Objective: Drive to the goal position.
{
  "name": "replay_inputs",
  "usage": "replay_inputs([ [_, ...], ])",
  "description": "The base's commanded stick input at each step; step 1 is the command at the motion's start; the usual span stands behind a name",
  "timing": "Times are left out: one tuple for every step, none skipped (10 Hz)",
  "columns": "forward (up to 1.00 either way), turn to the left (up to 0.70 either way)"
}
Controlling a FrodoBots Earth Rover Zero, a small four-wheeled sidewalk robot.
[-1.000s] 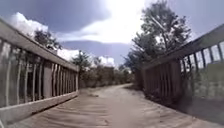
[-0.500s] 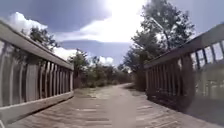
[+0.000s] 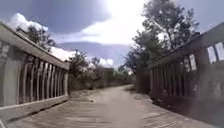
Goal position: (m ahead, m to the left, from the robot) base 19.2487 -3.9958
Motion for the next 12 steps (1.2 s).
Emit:
replay_inputs([
  [0.70,0.00],
  [0.70,0.00],
  [0.70,0.00],
  [0.70,0.00],
  [0.70,0.00],
  [0.70,0.06],
  [0.70,0.35],
  [0.70,0.27],
  [0.70,0.00],
  [0.70,0.00],
  [0.70,0.00],
  [0.70,0.00],
])
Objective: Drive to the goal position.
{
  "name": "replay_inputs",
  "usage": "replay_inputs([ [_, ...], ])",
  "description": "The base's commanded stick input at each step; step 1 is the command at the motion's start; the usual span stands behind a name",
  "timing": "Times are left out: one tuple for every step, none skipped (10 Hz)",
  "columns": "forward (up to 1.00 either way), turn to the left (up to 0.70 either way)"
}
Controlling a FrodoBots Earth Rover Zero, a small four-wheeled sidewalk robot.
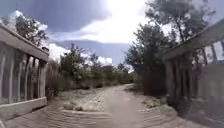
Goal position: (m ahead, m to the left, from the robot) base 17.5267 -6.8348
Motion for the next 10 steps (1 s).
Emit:
replay_inputs([
  [0.70,0.00],
  [0.70,0.00],
  [0.70,0.00],
  [0.70,0.00],
  [0.70,0.00],
  [0.70,0.00],
  [0.70,0.00],
  [0.70,0.00],
  [0.70,0.00],
  [0.70,0.00],
])
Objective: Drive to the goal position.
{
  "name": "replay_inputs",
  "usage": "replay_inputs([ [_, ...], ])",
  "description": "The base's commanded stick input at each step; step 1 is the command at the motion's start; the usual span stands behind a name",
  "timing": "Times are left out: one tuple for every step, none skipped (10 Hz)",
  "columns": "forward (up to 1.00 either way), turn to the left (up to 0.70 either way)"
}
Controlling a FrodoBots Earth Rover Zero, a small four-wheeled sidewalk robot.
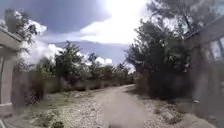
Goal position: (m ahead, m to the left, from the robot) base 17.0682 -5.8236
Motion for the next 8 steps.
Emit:
replay_inputs([
  [0.70,0.00],
  [0.70,0.00],
  [0.70,0.00],
  [0.70,0.00],
  [0.70,0.00],
  [0.70,0.00],
  [0.70,0.00],
  [0.70,0.00],
])
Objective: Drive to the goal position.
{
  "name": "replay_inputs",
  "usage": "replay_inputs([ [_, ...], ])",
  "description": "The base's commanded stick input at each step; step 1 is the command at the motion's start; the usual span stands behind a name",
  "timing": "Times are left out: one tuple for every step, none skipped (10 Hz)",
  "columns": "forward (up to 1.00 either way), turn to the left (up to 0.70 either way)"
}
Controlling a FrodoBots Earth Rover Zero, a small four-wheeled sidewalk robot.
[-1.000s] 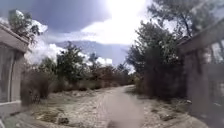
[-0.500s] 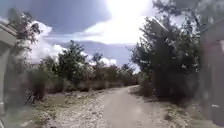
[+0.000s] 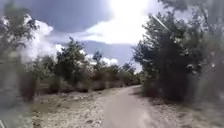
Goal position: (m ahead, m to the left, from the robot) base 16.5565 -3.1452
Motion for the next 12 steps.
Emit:
replay_inputs([
  [0.70,0.00],
  [0.70,0.00],
  [0.70,0.00],
  [0.70,0.00],
  [0.70,0.00],
  [0.70,0.00],
  [0.70,0.00],
  [0.70,0.00],
  [0.70,0.00],
  [0.70,0.00],
  [0.70,0.00],
  [0.70,0.35],
])
